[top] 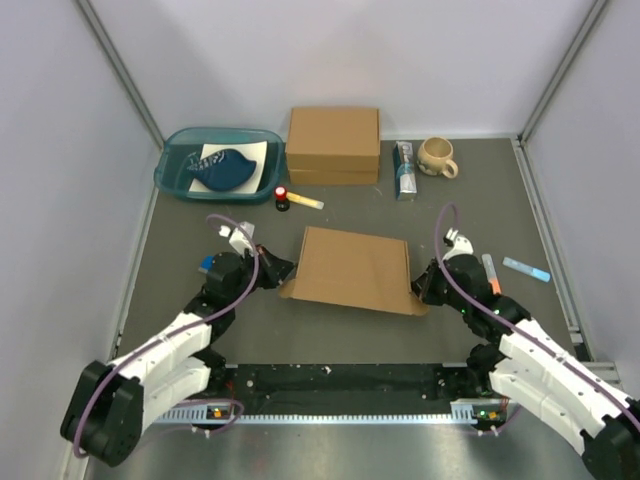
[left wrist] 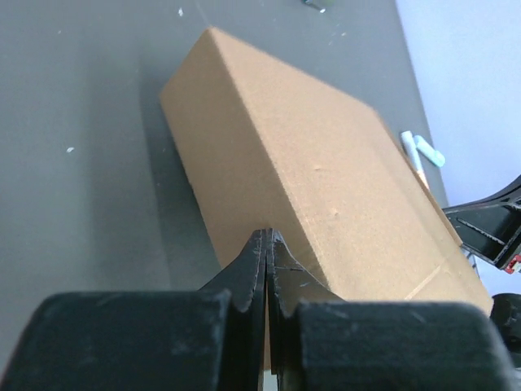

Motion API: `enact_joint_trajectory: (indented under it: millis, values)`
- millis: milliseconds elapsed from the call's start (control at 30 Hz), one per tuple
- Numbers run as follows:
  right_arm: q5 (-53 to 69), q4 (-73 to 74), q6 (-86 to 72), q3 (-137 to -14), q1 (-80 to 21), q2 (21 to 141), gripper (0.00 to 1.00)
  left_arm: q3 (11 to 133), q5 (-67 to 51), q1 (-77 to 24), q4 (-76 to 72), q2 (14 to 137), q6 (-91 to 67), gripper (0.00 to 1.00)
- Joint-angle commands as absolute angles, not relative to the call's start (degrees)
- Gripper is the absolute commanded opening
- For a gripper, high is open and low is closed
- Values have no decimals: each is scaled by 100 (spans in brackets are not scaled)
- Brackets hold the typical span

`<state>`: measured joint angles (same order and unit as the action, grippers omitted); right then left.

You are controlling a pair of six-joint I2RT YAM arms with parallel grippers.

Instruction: Fold the paper box

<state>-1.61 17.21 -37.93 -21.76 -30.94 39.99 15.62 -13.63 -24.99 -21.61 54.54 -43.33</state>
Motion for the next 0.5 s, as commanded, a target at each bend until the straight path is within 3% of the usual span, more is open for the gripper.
enact_joint_trajectory:
  millis: [0, 467]
  values:
    - [299, 1897, -3779, -2899, -3067, 3718, 0, 1766, -1872, -2549, -1917, 4905, -4307, 0]
    - [352, 2417, -4008, -3656, -3059, 3796, 0, 1889, -1934, -2549, -1275, 4166, -4386, 0]
